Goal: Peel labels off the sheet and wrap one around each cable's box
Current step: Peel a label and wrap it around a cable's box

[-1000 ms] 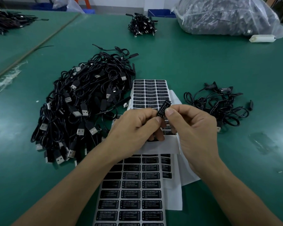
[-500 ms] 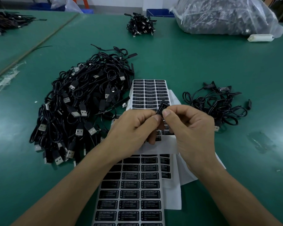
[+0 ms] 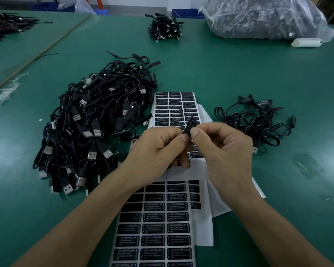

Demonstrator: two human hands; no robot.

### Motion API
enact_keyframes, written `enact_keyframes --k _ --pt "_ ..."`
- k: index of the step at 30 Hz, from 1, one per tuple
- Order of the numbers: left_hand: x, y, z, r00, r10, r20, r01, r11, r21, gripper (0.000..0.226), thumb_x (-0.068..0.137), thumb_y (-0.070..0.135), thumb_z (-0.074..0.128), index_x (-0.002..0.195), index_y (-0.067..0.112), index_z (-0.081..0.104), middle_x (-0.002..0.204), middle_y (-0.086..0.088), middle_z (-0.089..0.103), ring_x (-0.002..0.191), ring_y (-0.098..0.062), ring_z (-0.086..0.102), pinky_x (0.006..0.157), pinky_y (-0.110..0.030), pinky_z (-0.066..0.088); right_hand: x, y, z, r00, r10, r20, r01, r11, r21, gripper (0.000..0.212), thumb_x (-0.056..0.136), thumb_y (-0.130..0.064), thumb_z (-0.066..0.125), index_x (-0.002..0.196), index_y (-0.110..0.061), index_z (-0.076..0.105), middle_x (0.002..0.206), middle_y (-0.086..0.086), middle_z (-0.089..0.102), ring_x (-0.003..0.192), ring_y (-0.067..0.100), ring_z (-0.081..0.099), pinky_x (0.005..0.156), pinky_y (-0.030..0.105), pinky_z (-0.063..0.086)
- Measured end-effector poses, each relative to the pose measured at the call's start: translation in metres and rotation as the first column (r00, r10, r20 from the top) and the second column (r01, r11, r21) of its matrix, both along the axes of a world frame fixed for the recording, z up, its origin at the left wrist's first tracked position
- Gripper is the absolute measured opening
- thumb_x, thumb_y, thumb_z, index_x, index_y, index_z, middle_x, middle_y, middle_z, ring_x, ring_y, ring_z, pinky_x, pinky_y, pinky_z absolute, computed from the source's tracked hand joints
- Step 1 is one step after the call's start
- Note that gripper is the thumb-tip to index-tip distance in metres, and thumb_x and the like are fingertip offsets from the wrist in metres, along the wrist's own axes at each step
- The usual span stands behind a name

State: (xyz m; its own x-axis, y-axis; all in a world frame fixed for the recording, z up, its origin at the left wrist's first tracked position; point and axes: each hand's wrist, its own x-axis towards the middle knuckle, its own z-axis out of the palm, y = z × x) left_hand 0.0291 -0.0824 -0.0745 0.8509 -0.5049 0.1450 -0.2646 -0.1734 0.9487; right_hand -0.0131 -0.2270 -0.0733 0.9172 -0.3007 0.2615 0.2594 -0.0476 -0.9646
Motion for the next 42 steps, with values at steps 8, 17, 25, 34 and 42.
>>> enact_keyframes --k 8,17,25,34,42 --pt "-0.0015 0.0013 0.0009 0.999 -0.028 -0.016 0.028 1.000 -0.014 0.031 0.105 0.018 0.048 0.083 0.007 0.067 0.072 -0.001 0.075 0.064 -0.012 0.065 0.062 -0.022 0.052 -0.0005 -0.0012 -0.0013 1.000 -0.006 -0.030 0.007 0.999 0.051 0.010 0.091 -0.007 0.069 0.081 -0.008 0.073 0.074 0.009 0.073 0.067 0.028 0.069 0.066 0.032 0.061" --pt "-0.0029 -0.0007 0.0042 0.998 -0.061 -0.036 0.058 0.995 -0.078 0.029 0.102 0.022 0.047 0.082 0.020 0.069 0.072 0.002 0.075 0.066 -0.009 0.069 0.063 -0.020 0.053 -0.0002 0.0000 0.0004 1.000 0.015 -0.027 -0.012 0.995 0.101 0.018 0.091 -0.004 0.067 0.075 -0.012 0.072 0.065 0.001 0.071 0.059 0.009 0.065 0.058 0.017 0.052" --pt "-0.0027 -0.0007 0.0045 0.996 -0.071 -0.047 0.067 0.994 -0.091 0.033 0.101 0.025 0.049 0.078 0.032 0.071 0.074 0.000 0.076 0.067 -0.010 0.070 0.064 -0.020 0.054 0.0001 0.0003 0.0016 0.999 0.012 -0.039 -0.008 0.995 0.103 0.022 0.090 -0.004 0.068 0.071 -0.015 0.072 0.063 0.001 0.070 0.058 0.009 0.064 0.059 0.019 0.053" --pt "-0.0023 -0.0008 0.0036 0.998 -0.034 -0.059 0.030 0.997 -0.066 0.029 0.102 0.025 0.050 0.085 0.011 0.069 0.072 -0.001 0.075 0.065 -0.015 0.068 0.063 -0.025 0.055 -0.0007 0.0007 0.0050 0.998 -0.062 0.029 0.063 0.997 -0.048 0.018 0.089 -0.005 0.069 0.075 -0.015 0.073 0.066 0.000 0.071 0.057 0.013 0.066 0.057 0.024 0.057" --pt "-0.0022 -0.0021 0.0043 0.997 -0.028 -0.079 0.021 0.997 -0.080 0.029 0.104 0.022 0.047 0.084 0.014 0.066 0.072 -0.004 0.075 0.063 -0.017 0.067 0.062 -0.023 0.055 -0.0026 0.0041 0.0086 0.992 -0.075 0.106 0.082 0.994 -0.072 0.024 0.092 -0.001 0.065 0.074 -0.016 0.068 0.055 -0.018 0.061 0.047 -0.002 0.053 0.050 0.009 0.042"
